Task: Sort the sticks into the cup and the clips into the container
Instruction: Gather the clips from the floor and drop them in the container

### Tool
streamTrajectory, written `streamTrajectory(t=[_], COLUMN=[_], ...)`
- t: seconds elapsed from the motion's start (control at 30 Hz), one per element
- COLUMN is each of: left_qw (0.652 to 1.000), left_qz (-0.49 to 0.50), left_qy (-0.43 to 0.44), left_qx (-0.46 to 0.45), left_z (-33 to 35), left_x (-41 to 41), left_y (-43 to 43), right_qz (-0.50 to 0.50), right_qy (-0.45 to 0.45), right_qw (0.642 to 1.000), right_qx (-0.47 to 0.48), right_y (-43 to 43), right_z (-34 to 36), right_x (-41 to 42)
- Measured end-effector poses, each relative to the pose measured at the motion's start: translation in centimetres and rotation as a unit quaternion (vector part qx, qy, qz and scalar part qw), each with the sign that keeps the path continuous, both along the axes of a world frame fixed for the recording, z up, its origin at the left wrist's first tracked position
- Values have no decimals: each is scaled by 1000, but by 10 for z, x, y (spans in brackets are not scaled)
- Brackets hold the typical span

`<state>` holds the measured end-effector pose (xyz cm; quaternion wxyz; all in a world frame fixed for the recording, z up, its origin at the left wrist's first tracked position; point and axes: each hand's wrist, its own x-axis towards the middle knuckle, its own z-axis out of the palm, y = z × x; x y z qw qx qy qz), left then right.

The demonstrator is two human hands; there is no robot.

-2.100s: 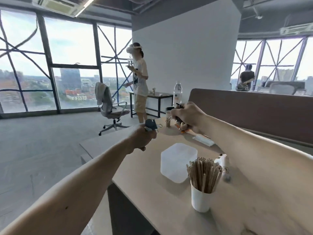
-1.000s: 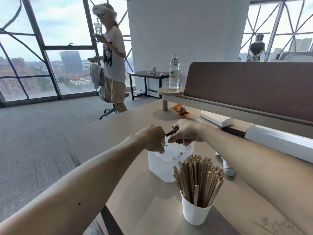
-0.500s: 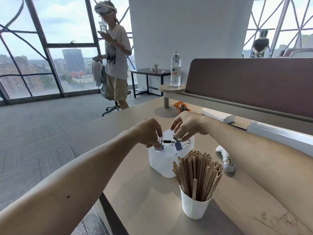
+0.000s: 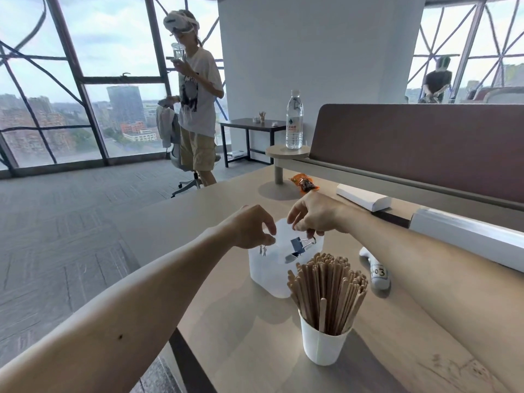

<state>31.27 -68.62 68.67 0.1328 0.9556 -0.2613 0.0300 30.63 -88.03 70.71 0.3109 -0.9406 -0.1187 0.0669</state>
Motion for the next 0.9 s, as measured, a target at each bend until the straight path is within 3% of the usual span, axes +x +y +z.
streamTrajectory(t=[0.27,0.4,0.67,0.9], left_qw=[998,993,979,959], left_qz=[39,81,168,253], left_qy=[-36,-71,-112,-114], left_qx=[-34,-46,-37,-47], left_z=[10,29,65,54], left_x=[-21,-49,-141,-234], left_y=[23,58,178,294], right_qz=[2,23,97,162], right_qy=[-87,-171,-261,-263], right_qw=[995,979,943,935], right_qx=[-38,-110,-180,-176], right_y=[11,43,152,267], right_z=[22,44,81,73], right_x=[-19,-39,-95,-158])
